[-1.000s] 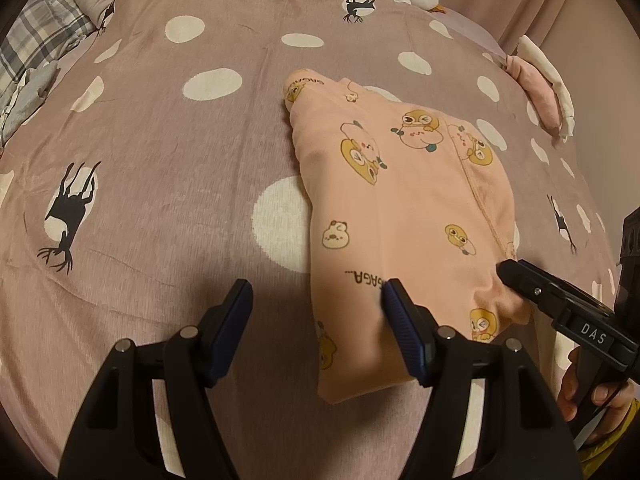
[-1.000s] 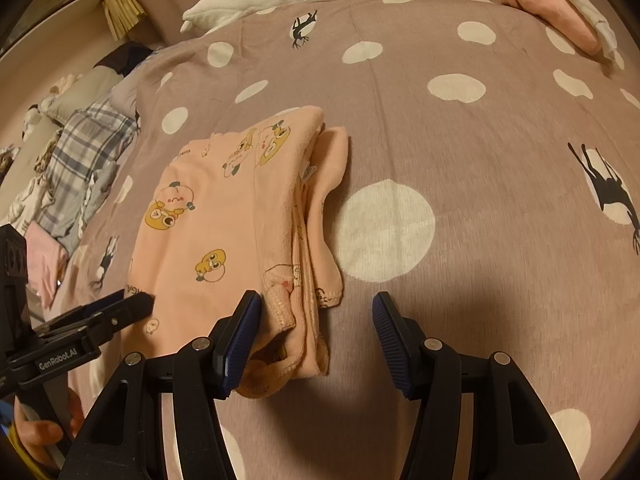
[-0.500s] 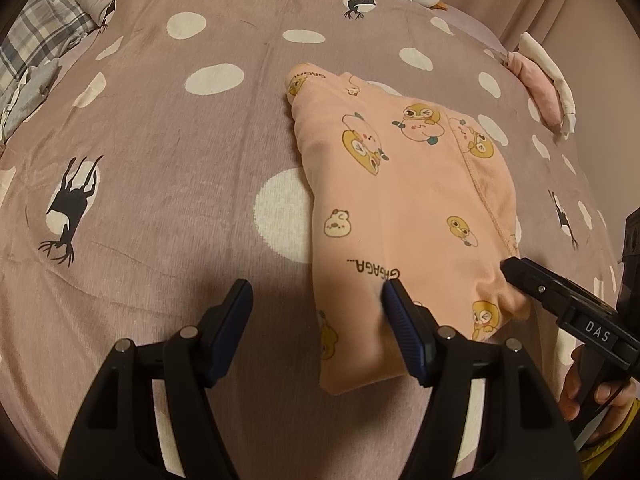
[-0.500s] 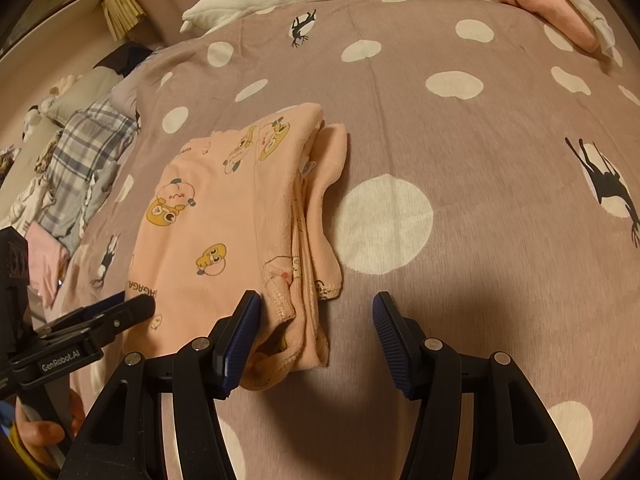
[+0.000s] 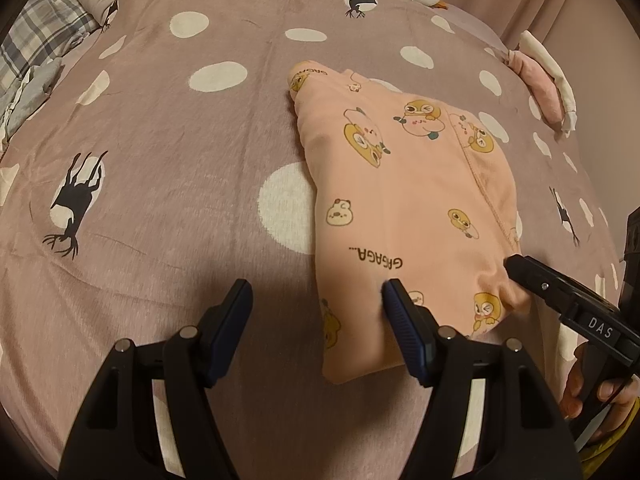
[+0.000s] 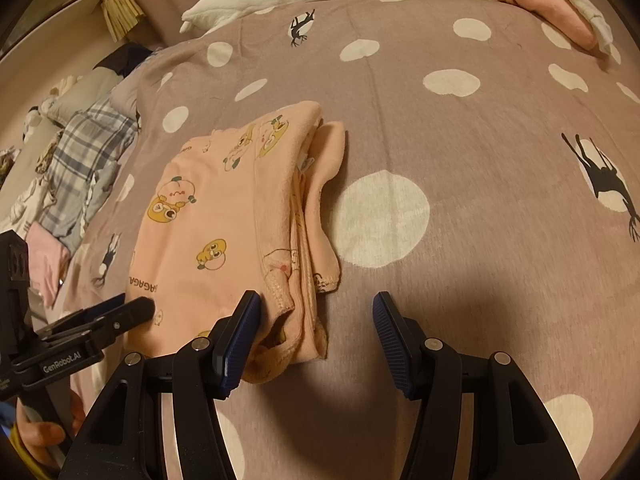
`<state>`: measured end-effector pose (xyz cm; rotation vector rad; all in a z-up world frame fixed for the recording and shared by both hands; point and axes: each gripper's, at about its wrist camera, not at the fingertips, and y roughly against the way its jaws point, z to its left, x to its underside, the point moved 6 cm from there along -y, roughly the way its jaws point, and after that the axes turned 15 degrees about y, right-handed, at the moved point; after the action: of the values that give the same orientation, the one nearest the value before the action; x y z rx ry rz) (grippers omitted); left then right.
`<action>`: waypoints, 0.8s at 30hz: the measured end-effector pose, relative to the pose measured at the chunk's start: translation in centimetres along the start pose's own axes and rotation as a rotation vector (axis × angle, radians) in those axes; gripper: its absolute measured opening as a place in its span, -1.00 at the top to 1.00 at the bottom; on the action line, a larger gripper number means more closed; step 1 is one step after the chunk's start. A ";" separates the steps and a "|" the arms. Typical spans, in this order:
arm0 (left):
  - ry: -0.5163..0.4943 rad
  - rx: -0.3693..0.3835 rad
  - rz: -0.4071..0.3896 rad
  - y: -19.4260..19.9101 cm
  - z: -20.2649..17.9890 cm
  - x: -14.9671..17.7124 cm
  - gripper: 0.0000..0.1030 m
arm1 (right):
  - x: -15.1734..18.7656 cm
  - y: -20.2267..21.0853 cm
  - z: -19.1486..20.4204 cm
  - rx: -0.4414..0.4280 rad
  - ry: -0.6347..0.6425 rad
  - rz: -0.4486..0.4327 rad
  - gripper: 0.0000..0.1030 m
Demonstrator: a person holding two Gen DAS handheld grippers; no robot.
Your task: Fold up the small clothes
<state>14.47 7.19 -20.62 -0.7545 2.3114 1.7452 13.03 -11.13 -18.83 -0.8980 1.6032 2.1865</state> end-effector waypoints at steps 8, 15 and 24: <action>-0.001 -0.006 0.002 0.2 0.2 0.2 -0.33 | 0.4 0.3 -0.1 0.001 0.001 0.006 -0.13; -0.002 -0.009 0.001 0.4 0.3 0.4 -0.34 | 0.4 0.6 -0.2 0.003 0.004 0.011 -0.13; -0.002 -0.009 0.001 0.4 0.3 0.4 -0.34 | 0.3 0.8 0.0 0.009 0.014 0.014 -0.13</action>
<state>13.86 7.39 -20.49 -0.7521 2.3049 1.7571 12.41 -11.47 -18.41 -0.9045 1.6294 2.1855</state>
